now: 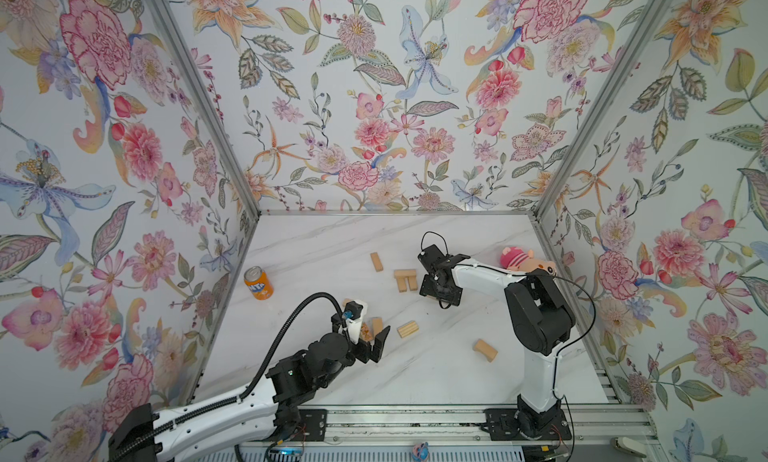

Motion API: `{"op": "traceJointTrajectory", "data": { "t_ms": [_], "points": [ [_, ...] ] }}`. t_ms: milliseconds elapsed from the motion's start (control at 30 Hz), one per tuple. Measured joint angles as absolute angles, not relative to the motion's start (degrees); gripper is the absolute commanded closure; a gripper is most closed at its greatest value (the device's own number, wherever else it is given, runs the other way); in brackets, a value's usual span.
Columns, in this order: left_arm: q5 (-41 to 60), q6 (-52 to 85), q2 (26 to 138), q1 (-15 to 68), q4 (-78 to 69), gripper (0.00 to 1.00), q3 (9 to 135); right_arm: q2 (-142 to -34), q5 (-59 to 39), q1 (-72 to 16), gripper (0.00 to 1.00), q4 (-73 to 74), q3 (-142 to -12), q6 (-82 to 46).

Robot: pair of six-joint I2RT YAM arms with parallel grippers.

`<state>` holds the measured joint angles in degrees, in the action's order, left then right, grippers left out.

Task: Build the wood block tower
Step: 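Lower the right gripper and grasp the flat wooden block, then lift the flat block with the right gripper and carry it beside the arch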

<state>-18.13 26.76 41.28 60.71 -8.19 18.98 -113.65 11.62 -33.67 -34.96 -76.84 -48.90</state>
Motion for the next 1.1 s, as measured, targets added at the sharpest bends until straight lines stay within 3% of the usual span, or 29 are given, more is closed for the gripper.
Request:
{"op": "traceJointTrajectory", "data": {
  "t_ms": [300,500,1100],
  "points": [
    [-17.9,26.8,41.3,60.5,-8.2,0.01,19.0,-114.1,11.6,-33.7,0.2,-35.2,-77.5,-47.6],
    [-17.9,26.8,41.3,60.4,-8.2,0.01,19.0,-114.1,11.6,-33.7,0.29,-34.9,-77.5,-46.2],
    [-18.2,26.8,41.7,60.4,-4.7,0.01,20.5,-109.1,12.6,-35.1,0.3,-37.3,-76.8,-39.7]
  ]
}}
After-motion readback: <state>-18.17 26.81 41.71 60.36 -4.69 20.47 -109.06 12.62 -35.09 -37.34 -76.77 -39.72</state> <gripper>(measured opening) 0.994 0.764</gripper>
